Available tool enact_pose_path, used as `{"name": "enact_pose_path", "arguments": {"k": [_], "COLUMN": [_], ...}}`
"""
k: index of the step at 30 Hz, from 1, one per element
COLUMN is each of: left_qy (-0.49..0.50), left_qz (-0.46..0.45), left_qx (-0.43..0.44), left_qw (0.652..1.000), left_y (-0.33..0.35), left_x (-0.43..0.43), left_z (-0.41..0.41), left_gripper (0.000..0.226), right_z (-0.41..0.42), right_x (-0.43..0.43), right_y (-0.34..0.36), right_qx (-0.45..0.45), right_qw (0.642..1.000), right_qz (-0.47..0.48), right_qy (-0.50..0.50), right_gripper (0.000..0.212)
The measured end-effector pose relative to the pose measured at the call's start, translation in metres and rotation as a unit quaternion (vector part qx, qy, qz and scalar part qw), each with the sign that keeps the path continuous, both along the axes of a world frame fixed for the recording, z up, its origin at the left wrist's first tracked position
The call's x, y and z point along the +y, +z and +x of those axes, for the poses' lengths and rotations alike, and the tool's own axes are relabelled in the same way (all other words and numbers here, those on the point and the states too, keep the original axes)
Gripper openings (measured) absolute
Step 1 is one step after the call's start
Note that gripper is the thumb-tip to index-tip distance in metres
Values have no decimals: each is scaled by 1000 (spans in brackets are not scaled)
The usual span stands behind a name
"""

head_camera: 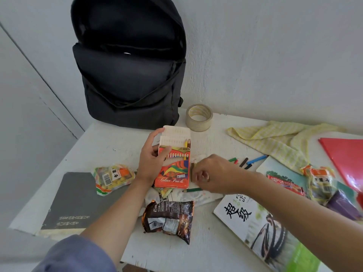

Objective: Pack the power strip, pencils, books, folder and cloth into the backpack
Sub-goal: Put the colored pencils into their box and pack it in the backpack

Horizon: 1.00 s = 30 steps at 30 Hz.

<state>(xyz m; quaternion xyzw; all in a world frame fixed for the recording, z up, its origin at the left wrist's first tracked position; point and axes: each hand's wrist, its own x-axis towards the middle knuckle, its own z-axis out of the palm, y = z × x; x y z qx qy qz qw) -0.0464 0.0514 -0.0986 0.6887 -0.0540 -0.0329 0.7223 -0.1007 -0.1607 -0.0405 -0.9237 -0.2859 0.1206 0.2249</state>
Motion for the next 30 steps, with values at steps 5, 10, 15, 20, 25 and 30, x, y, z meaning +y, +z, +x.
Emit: {"name": "enact_pose_path", "arguments": {"k": [5, 10, 15, 20, 25, 30], "left_qy": [0, 3, 4, 0, 2, 3], "left_qz": [1, 8, 16, -5, -10, 2], "left_qx": [-2, -2, -10, 5, 15, 14], "left_qw": [1000, 1000, 1000, 1000, 1000, 1000], "left_y": [-2, -3, -4, -2, -3, -4], "left_x": [2, 2, 0, 1, 0, 0], "left_z": [1, 1, 2, 0, 1, 2], "left_gripper": [47, 48, 47, 47, 45, 46], "right_z": [-7, 0, 26, 56, 75, 85], "right_x": [11, 8, -2, 13, 30, 33], "right_y": [-14, -9, 26, 33, 17, 0], "right_qx": [3, 28, 112, 114, 62, 19], "right_qw": [992, 995, 978, 864, 884, 928], "right_qz": [-122, -90, 125, 387, 323, 194], "right_qy": [39, 20, -121, -301, -331, -317], "right_gripper": [15, 12, 11, 16, 22, 24]}}
